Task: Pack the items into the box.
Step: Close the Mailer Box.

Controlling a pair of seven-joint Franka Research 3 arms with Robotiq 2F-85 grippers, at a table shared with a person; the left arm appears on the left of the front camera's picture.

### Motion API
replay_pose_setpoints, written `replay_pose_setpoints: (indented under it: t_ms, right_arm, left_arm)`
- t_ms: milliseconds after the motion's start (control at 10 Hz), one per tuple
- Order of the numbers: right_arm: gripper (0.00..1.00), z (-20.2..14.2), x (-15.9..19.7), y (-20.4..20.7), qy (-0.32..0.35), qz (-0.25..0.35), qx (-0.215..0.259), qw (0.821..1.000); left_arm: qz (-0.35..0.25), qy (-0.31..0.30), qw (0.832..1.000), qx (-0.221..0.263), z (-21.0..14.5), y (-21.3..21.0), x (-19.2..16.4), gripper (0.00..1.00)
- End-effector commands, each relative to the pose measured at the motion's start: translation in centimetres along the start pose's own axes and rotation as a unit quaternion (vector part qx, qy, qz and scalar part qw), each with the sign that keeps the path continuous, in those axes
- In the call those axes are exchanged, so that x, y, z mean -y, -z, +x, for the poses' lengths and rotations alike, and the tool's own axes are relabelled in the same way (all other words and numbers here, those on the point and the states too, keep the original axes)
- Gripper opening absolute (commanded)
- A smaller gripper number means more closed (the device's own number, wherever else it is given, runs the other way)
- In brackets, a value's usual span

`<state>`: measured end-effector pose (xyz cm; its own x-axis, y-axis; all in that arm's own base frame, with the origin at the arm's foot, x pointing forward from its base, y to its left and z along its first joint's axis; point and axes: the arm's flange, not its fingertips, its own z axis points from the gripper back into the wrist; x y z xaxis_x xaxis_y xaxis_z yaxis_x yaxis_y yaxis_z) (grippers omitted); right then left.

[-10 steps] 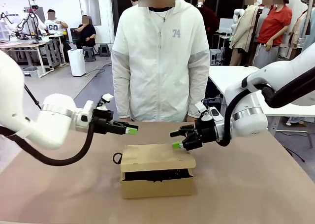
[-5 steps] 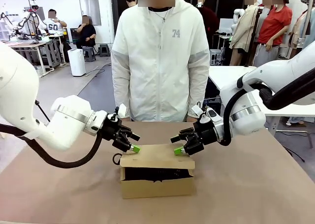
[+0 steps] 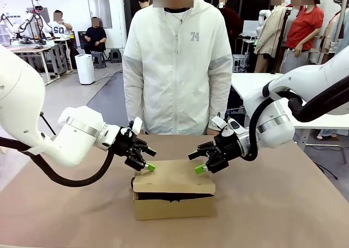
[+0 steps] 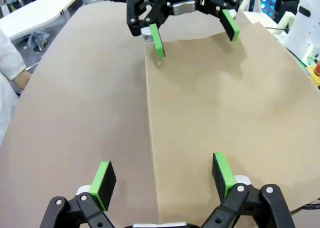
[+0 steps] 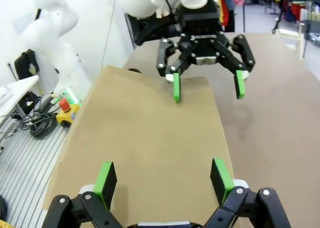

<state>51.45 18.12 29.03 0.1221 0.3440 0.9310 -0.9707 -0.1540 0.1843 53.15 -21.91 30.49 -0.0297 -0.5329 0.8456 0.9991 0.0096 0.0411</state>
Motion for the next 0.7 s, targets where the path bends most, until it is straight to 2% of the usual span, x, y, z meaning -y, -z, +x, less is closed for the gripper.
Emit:
replay_pose_setpoints:
  t_ms: [0, 100, 400, 600]
  right_arm:
    - [1.0, 0.1, 0.1, -0.3, -0.025, 0.002, -0.022, 0.999]
    - [1.0, -0.2, 0.2, 0.1, -0.028, 0.017, -0.044, 0.998]
    - [1.0, -0.9, 0.1, 1.0, -0.038, 0.006, -0.104, 0.994]
    - [1.0, -1.0, 0.3, 1.3, -0.039, -0.003, -0.123, 0.992]
  left_arm:
    - [-0.01, 0.031, 0.999, -0.016, -0.8, -0.3, 0.7, 1.0]
    - [-0.017, 0.038, 0.999, -0.022, -0.6, -0.3, 0.6, 1.0]
    - [-0.034, 0.056, 0.995, -0.073, -0.3, -0.1, 0.5, 1.0]
    - [-0.038, 0.06, 0.994, -0.082, -0.2, -0.1, 0.4, 1.0]
